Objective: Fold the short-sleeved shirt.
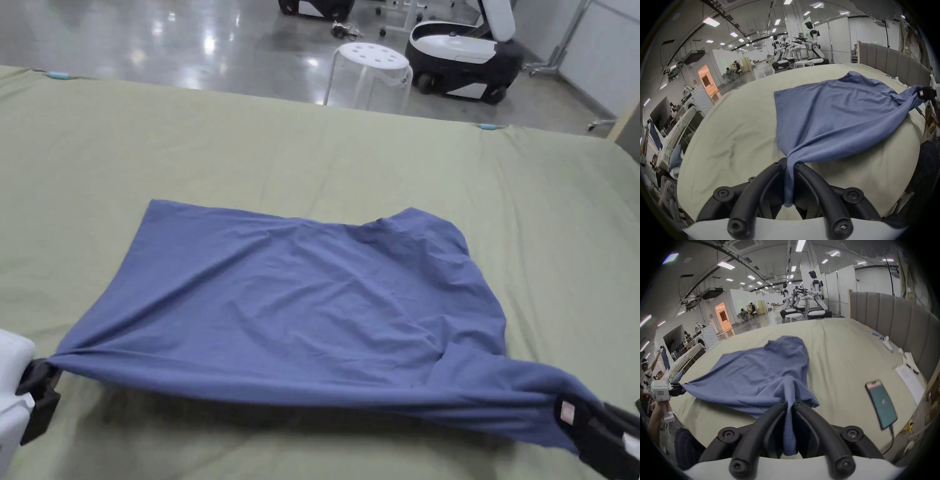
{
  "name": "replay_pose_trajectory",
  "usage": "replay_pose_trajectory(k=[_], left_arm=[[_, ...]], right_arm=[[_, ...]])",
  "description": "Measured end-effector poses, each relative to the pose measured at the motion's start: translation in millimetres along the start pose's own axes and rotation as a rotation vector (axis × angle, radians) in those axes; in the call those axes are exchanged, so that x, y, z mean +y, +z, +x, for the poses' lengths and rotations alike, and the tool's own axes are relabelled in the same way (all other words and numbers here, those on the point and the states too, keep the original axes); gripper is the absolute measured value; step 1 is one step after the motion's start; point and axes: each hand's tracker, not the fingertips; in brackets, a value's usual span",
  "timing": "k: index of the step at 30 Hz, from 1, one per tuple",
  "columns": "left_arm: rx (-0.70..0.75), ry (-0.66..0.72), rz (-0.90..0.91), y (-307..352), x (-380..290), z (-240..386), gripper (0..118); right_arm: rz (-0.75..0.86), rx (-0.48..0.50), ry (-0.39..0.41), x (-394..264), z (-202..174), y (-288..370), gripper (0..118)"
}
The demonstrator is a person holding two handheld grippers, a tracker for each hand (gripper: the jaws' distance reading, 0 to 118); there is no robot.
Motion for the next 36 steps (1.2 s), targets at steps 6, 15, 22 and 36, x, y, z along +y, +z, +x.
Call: replay_pose_trajectory(k=[6, 15, 22, 36], left_arm=[[-0.077, -0.036, -0.120, -37.9, 75.1, -15.2, 6], [-0.125, 0.173, -0.441, -183.2, 127.0, -17.7, 6], [-0.121, 0.249, -0.183, -135.8, 115.2, -43.7, 74], [0.048, 0.293, 0.287, 70.0, -7.4, 39.8, 4]], right_arm=[[-0.104, -0.005, 0.051, 87.5, 6.2, -63.0, 2], [-0.358, -0.090, -0.046, 102.2, 14.2, -233.7, 2], [-0.223, -0.019, -0.029, 92.7, 13.8, -181.0, 115], [0.312, -0.021, 0.064, -21.7, -57.9, 15.0, 1]])
